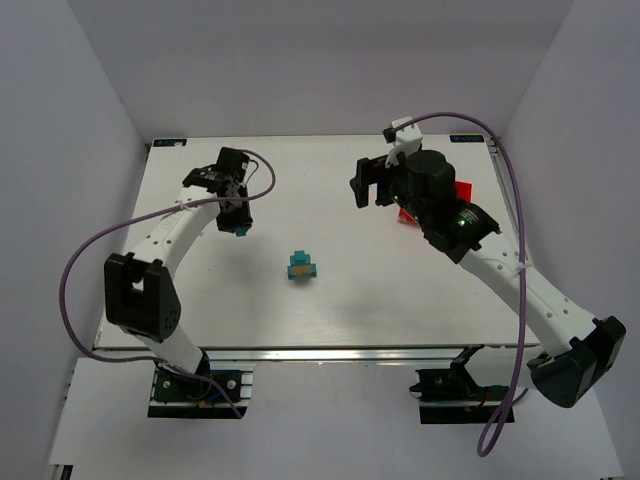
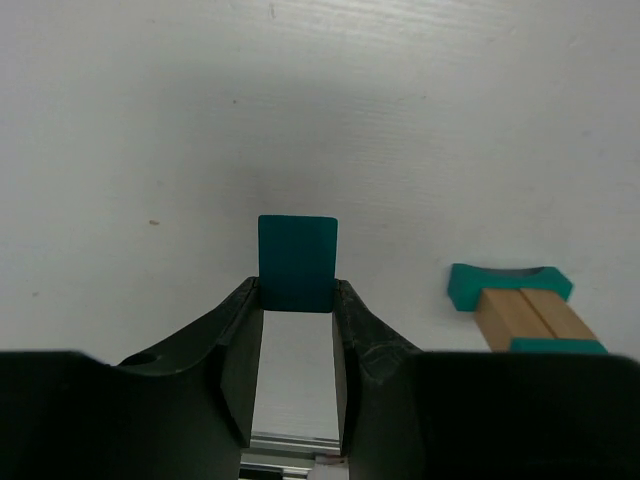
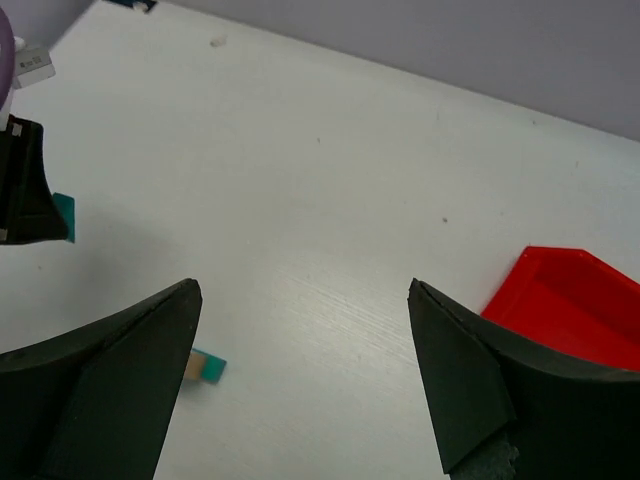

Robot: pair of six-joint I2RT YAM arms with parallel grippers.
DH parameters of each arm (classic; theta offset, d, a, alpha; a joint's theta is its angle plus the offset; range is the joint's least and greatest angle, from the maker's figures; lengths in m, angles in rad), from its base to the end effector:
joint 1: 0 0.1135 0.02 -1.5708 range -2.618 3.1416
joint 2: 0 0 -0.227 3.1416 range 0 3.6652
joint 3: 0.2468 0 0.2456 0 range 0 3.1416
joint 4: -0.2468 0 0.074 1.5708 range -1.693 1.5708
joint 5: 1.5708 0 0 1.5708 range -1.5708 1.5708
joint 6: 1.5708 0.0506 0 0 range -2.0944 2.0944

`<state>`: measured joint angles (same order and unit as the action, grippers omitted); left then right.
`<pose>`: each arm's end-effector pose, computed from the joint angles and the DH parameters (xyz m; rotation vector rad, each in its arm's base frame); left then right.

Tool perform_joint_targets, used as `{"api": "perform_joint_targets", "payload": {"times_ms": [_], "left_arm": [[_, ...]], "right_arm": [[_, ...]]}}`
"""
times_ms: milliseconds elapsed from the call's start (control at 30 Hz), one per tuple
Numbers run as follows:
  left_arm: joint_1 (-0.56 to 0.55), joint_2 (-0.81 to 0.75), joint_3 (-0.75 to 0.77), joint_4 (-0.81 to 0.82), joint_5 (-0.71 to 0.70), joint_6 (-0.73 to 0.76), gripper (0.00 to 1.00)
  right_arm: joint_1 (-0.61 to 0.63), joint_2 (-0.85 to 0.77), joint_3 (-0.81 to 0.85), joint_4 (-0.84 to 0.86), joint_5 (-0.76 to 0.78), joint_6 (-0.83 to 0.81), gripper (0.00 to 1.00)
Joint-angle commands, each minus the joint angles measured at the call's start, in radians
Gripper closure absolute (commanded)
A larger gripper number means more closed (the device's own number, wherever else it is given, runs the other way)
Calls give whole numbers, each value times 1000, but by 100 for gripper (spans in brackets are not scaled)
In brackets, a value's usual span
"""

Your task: Build the wood block tower

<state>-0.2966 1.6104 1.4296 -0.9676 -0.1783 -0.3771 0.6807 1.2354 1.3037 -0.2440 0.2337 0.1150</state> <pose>0.3132 -0.0863 0.2436 -0.1595 2.6810 0.0362 0.2406 0.1798 0.3824 -0.3228 1.7269 0.3785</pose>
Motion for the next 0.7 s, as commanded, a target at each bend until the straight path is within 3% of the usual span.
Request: {"api": "perform_joint_targets", "payload": {"times_ms": [0,167,567,633,667], "left_arm": [[5,72,3,-71,-30,26,100],[8,164,-3,-7,131,127,100],[5,361,23,4,154,205,100],[5,376,29,6,145,201,98],[5,378,29,9,145,201,90]], "right_arm": [[-15,25,74,-64,13,-43,11],[-35,44,83,-75,4,-57,11],[-70,50,77,-71,-14,-71,11],[-73,50,77,-69,-19,-69,11],[-75,50,77,-70,-20,-71,11]]}}
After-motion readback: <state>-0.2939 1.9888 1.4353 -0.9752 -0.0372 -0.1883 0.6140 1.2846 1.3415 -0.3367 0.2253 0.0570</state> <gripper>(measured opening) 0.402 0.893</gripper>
